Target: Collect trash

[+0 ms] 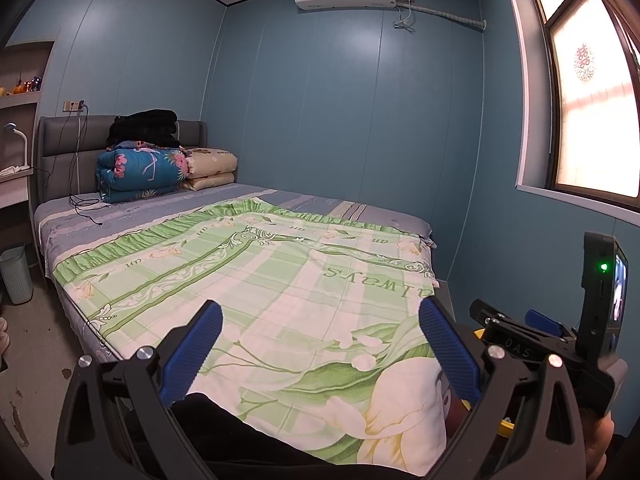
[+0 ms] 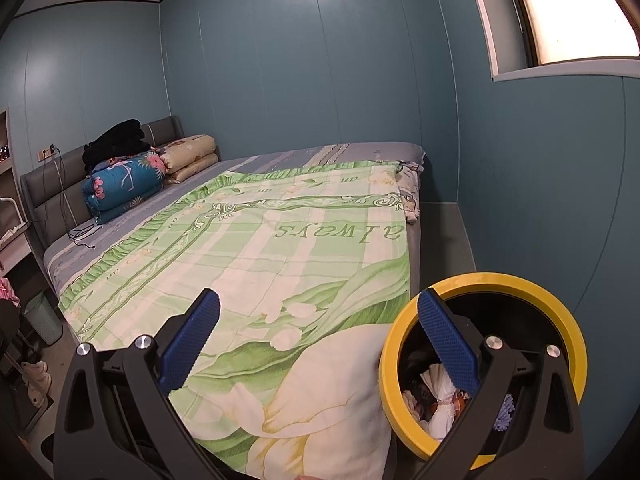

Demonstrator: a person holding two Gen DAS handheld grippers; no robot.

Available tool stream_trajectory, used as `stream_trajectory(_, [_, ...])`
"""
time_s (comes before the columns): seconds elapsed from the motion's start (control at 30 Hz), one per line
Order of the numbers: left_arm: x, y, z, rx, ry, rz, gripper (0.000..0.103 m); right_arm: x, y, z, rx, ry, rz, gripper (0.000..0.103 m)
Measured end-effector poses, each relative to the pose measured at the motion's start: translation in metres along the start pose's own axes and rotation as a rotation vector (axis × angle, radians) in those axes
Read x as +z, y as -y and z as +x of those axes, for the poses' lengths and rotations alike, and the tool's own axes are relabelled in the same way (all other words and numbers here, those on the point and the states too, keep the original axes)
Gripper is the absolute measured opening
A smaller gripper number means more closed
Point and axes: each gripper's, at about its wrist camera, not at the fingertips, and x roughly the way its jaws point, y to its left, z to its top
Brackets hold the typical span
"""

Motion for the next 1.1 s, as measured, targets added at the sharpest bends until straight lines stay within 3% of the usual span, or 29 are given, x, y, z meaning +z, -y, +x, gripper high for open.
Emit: stream_trajectory(1.1, [-0.0032,-0.0022,0.0019,-0.007,-0.021,0.002,0.095,-0.0023,0.0047,0.0073,-0.008,-0.046,0.011,0.095])
